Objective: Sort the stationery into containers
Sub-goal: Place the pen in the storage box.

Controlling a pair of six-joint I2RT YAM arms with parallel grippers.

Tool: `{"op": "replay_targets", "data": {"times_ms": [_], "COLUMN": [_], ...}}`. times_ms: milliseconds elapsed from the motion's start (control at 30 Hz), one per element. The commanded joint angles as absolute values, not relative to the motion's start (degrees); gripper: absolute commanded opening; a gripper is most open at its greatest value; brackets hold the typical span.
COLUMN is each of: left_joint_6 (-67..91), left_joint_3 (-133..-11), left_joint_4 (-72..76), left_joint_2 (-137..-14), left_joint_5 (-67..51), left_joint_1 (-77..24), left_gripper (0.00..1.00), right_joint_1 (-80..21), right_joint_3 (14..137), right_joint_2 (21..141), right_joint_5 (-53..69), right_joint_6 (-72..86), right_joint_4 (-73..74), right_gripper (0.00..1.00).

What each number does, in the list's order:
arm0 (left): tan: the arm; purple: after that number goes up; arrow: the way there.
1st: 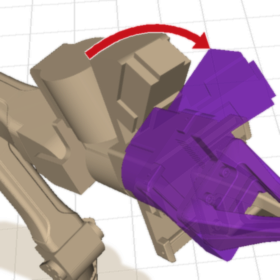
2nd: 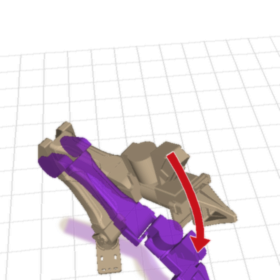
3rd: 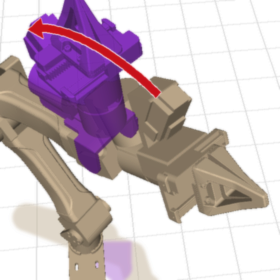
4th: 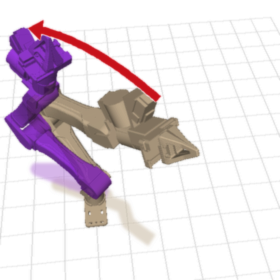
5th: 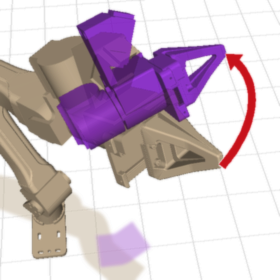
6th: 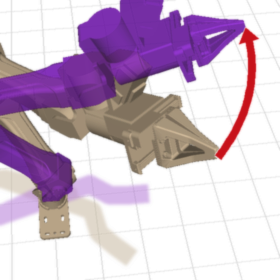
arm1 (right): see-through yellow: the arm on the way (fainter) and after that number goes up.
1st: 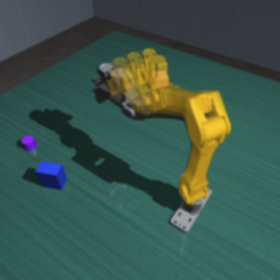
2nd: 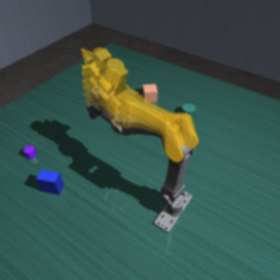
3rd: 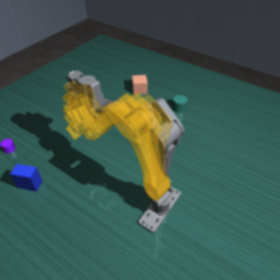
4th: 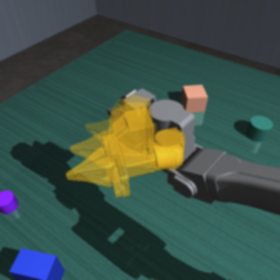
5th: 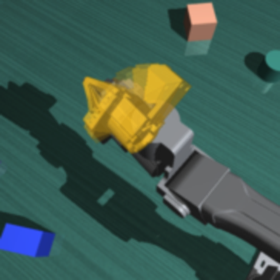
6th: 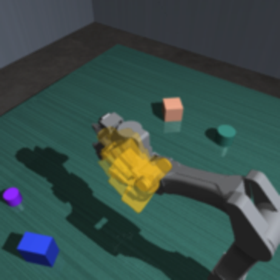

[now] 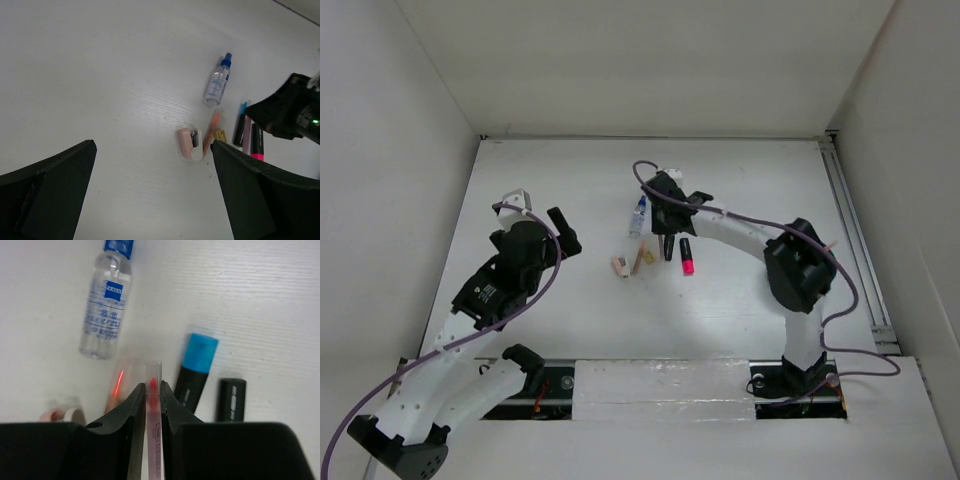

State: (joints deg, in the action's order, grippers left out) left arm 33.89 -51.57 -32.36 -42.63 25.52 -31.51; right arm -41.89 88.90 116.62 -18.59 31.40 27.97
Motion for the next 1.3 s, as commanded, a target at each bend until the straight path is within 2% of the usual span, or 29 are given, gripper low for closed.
{"op": "replay_targets", "data": {"times_ms": [0, 133, 267, 367, 533, 733, 900, 1267], "left_joint_6": [33.1, 33.1, 33.1, 32.6, 32.1, 31.0, 30.5, 29.4], "left_joint_3": [-52.7, -52.7, -52.2, -52.2, -52.2, -51.7, -51.7, -51.7], "left_joint_4": [-30.3, -30.3, -29.8, -29.2, -29.2, -28.1, -27.6, -27.1], "left_joint_2": [-42.0, -41.0, -40.3, -39.7, -39.7, -39.7, -40.3, -41.3], "left_joint_5": [25.6, 25.1, 25.0, 23.8, 23.1, 21.9, 20.7, 17.8], "left_joint_1": [-31.6, -31.6, -31.6, -31.6, -31.6, -31.6, -31.6, -31.6], "left_gripper": [1.00, 1.00, 1.00, 1.00, 1.00, 1.00, 1.00, 1.00], "right_joint_1": [-40.3, -36.3, -31.8, -25.3, -17.8, -10.5, -9.8, -9.2], "right_joint_3": [85.5, 71.6, 56.3, 48.9, 44.3, 45.1, 47.3, 45.6], "right_joint_2": [103.6, 89.8, 73.6, 58.3, 46.3, 42.6, 46.4, 46.9], "right_joint_5": [-19.4, -14.3, -20.4, -22.0, -31.2, -41.4, -51.4, -60.6], "right_joint_6": [32.3, 31.6, 31.6, 31.0, 30.4, 34.2, 41.0, 42.3], "right_joint_4": [22.2, 9.2, 1.7, -2.1, 0.2, 11.0, 21.8, 22.6], "right_gripper": [0.00, 0.00, 0.00, 0.00, 0.00, 0.00, 0.00, 0.00]}}
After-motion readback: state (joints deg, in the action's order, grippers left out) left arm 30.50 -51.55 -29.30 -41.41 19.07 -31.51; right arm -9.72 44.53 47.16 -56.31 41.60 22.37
